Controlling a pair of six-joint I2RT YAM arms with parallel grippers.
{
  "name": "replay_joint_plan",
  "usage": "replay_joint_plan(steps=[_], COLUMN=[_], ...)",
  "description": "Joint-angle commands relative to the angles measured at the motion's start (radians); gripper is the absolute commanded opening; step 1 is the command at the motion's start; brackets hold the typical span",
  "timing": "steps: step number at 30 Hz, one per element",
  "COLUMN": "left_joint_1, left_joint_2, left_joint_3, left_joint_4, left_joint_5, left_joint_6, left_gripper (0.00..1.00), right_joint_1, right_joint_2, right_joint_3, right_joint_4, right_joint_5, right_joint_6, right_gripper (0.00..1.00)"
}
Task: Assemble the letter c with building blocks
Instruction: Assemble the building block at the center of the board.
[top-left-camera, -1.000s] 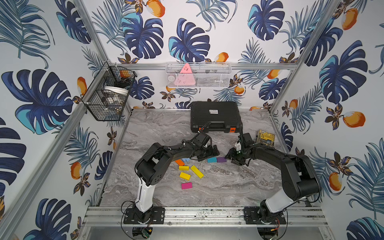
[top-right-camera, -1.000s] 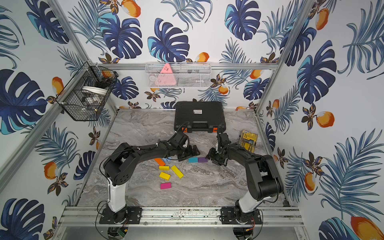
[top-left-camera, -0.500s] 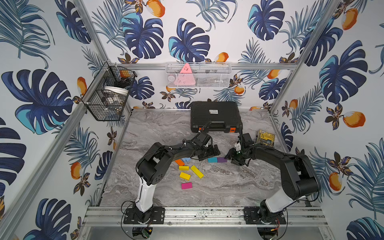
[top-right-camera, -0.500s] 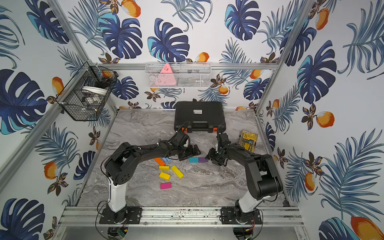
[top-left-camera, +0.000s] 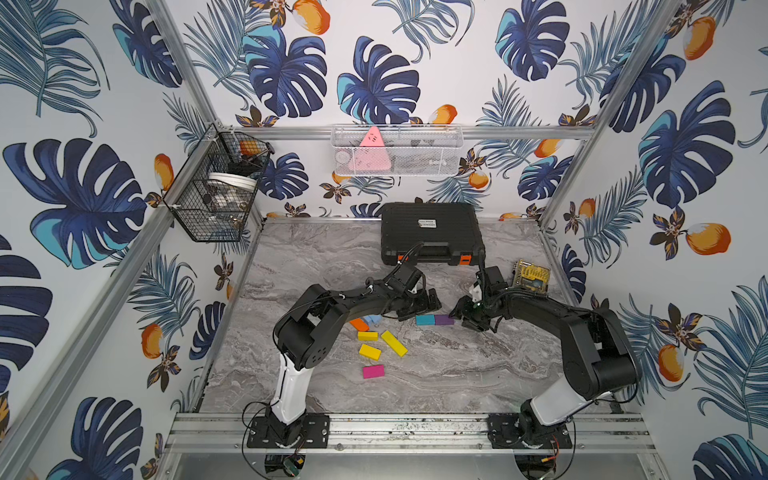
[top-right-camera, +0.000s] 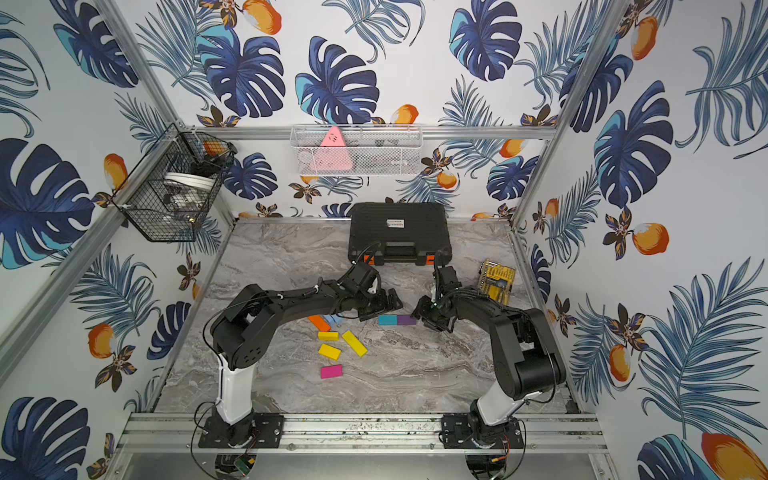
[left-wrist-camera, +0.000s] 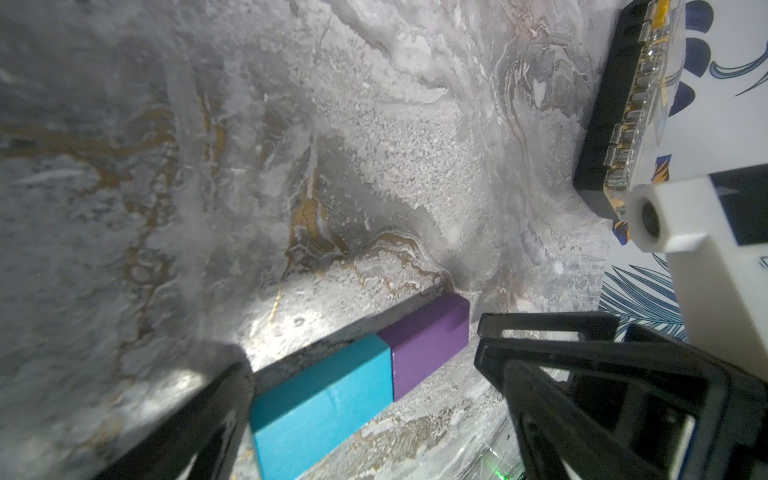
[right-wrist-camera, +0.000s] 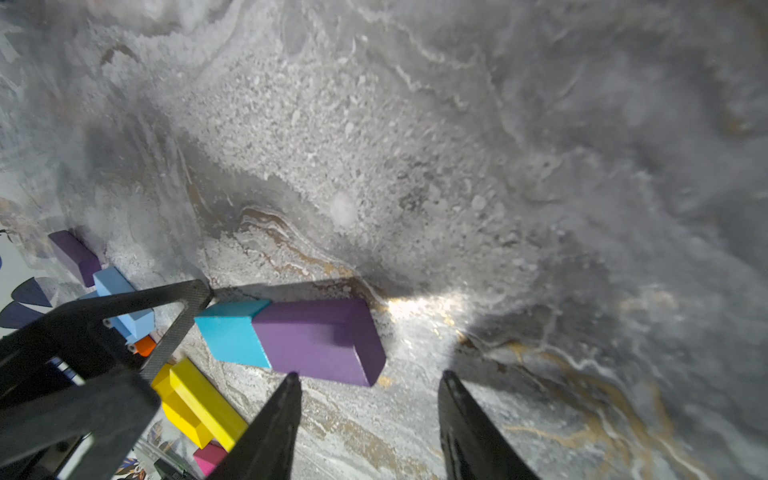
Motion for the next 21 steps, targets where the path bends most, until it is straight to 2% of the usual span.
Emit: replay_joint_plan(steps=[1,7,14,21], left_joint_1=[-0.002,-0.003,0.010,0.010], left_joint_2=[0.007,0.005,-0.046,-0.058], left_joint_3=[0.007,0.010,0.008,-0.018], left_joint_4=[0.000,-0.007,-0.092,-0.075], left_joint_5=[0.002,-0.002,-0.073,-0.051], left_joint_6=[-0.011,-0.007,0.038,0.024], left_gripper=[0.99,0.99,0.99,0.99], right_joint_1=[-0.001,-0.001,0.000,-0.001], right_joint_2=[-0.004,-0.005,-0.004,-0.003], right_joint_3=[0.000,0.001,0.006,-0.001], right_joint_4=[0.011,0.008,0.007,0.013], right_joint_5=[0.003,0.004,0.004,0.006], right_joint_6=[0.003,0.003,0.003,0.006], right_gripper=[0.55,0.56,0.56,0.56])
